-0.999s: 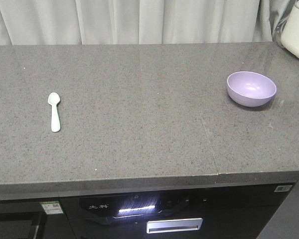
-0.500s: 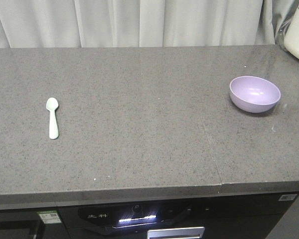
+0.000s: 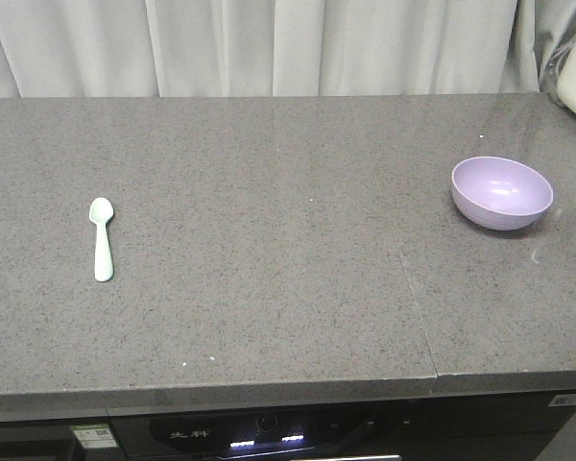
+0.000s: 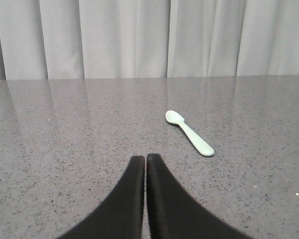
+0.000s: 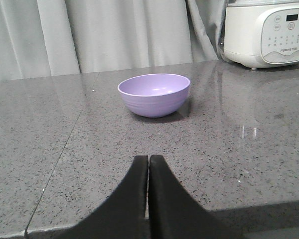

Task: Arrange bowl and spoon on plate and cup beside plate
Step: 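Stop the base facing the pale green spoon and lavender bowl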

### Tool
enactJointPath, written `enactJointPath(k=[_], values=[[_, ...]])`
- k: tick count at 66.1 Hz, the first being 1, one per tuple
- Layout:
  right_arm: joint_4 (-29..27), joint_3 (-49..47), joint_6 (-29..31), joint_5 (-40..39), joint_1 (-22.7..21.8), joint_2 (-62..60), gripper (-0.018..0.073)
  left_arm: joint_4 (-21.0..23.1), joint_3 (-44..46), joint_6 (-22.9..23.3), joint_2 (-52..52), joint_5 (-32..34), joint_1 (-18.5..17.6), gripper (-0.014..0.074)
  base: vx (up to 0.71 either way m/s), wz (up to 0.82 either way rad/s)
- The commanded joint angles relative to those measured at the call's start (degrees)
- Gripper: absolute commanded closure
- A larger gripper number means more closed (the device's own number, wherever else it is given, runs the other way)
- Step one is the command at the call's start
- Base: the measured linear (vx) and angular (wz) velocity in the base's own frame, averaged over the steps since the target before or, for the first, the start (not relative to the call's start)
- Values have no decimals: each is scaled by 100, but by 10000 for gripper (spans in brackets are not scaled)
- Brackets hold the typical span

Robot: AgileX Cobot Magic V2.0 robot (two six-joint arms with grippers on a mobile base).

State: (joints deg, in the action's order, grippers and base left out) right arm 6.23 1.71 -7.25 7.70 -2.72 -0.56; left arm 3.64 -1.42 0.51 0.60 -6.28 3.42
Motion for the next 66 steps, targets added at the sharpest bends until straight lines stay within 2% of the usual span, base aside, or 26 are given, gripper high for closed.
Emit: enactJointPath(k=[1, 66], values=[[49, 81, 19, -423, -20, -63, 561, 6, -142, 29, -72, 417, 0, 602, 5, 1], [49, 81, 19, -423, -20, -63, 561, 6, -142, 29, -72, 417, 0, 602, 3, 1]])
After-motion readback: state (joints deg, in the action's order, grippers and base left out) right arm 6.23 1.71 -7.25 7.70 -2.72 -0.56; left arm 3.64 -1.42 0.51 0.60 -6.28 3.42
